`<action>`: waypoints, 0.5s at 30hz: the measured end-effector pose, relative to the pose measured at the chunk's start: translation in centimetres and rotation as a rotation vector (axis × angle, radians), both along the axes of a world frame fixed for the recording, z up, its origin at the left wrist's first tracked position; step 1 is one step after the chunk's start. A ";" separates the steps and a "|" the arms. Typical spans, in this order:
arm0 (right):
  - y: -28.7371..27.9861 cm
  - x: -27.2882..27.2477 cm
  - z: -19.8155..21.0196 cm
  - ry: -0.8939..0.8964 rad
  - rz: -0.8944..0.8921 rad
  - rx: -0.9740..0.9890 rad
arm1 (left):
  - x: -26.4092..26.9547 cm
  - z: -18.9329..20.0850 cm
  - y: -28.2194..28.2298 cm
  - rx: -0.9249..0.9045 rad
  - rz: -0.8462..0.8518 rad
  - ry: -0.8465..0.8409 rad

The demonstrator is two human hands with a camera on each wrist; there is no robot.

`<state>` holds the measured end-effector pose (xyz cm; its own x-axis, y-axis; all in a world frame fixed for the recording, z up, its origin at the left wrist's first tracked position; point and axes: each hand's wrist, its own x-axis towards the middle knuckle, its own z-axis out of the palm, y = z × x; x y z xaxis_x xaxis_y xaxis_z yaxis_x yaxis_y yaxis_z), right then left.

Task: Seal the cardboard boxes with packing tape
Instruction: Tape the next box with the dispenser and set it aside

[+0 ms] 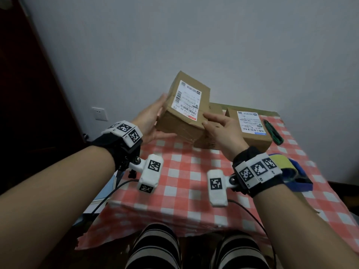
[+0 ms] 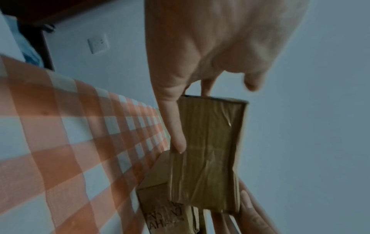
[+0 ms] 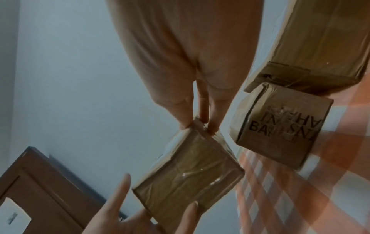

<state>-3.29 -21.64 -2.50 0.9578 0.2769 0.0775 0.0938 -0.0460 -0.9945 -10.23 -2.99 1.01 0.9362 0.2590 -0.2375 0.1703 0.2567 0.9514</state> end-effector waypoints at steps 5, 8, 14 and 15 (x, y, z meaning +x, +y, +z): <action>0.3 1.0 -0.7 -0.059 -0.006 -0.062 | 2.0 -1.6 0.3 0.015 0.169 0.037; -0.4 1.8 -1.0 -0.064 -0.102 -0.139 | 3.0 -2.5 0.7 0.020 0.231 0.085; -1.4 2.6 -2.2 -0.030 -0.019 -0.400 | 4.8 -5.3 0.6 0.365 0.092 0.271; -1.5 2.7 -2.3 -0.047 -0.013 -0.435 | 5.2 -5.7 0.6 0.436 0.082 0.256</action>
<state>-0.58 -23.16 -4.80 0.9595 0.2815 -0.0005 0.1349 -0.4615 -0.8768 -5.06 -2.34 -4.69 0.8348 0.4548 -0.3103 0.4078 -0.1321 0.9034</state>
